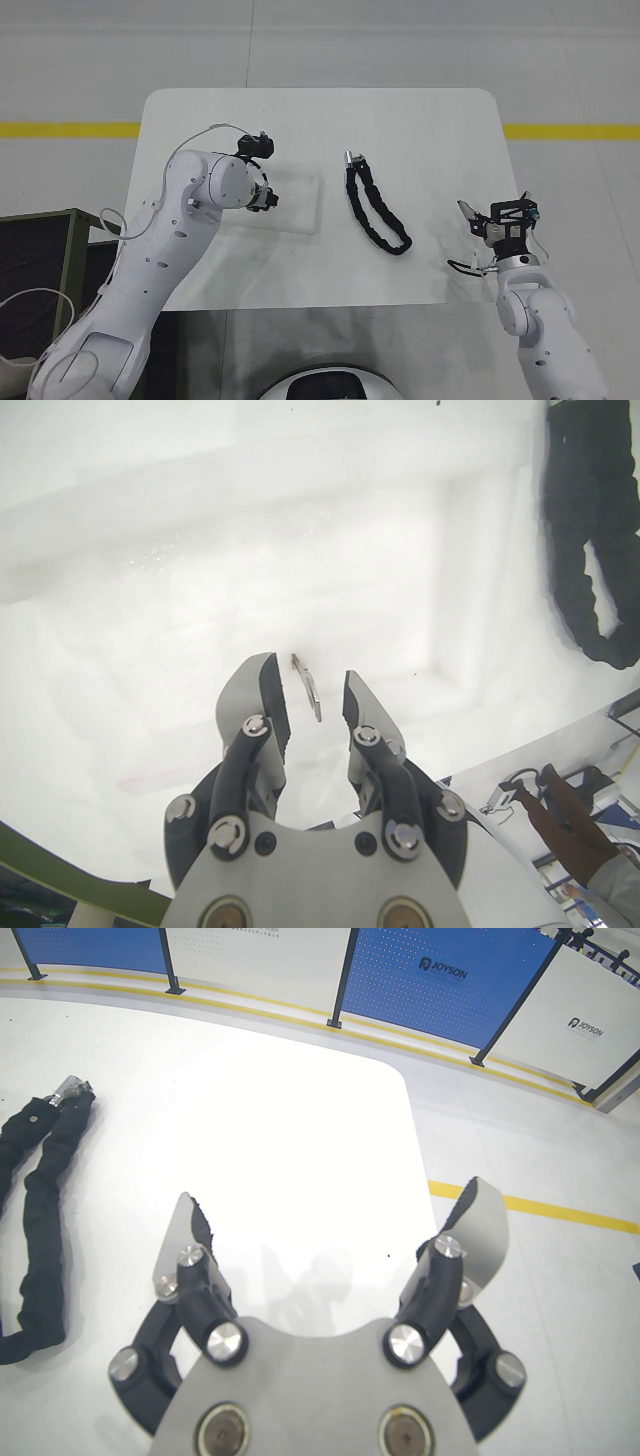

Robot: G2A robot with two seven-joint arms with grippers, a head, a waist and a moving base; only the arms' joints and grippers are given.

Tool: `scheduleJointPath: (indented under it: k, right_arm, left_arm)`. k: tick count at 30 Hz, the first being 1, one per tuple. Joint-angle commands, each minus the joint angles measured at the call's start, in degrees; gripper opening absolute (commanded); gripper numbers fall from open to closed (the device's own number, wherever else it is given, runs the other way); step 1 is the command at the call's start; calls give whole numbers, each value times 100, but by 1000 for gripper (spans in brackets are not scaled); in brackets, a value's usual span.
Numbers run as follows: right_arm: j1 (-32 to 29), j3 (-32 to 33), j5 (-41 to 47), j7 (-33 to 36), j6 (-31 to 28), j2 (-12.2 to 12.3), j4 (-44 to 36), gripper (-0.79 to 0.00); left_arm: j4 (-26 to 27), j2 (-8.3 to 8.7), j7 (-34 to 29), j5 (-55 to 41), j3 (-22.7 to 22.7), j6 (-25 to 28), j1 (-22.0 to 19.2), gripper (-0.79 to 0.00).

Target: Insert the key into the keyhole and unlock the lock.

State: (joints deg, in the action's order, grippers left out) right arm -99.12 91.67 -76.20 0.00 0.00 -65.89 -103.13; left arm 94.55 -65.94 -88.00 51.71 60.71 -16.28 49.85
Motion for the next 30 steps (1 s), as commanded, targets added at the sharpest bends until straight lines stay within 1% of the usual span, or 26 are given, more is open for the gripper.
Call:
scheduleJointPath:
  k: [1,3,6,9,11,15,19,23,26,28,30]
  right_arm:
    - [0,0,0,0,0,0,0,0]
    - [0,0,0,0,0,0,0,0]
    - [0,0,0,0,0,0,0,0]
    - [0,0,0,0,0,0,0,0]
    - [0,0,0,0,0,0,0,0]
    - [0,0,0,0,0,0,0,0]
    - [0,0,0,0,0,0,0,0]
    - [0,0,0,0,0,0,0,0]
    - [0,0,0,0,0,0,0,0]
    - [0,0,0,0,0,0,0,0]
    - [0,0,0,0,0,0,0,0]
  left_arm:
    - [-40,9,0,-4,-18,0,-2,-594]
    - [-54,14,0,-27,-37,21,-15,-619]
    - [-96,21,0,-42,-60,13,-23,-705]
    - [-119,28,0,-19,-79,2,-42,-736]
    - [-122,32,0,-16,-85,0,-48,-785]
    - [-136,45,0,123,-119,0,-74,-785]
    - [68,83,0,389,-46,0,-113,-785]
    - [40,171,0,559,-157,0,-184,-785]
    - [4,246,0,609,-196,-1,-357,-785]
    - [90,292,0,581,-30,-2,-422,-785]
    - [247,316,25,307,417,-27,-353,-785]
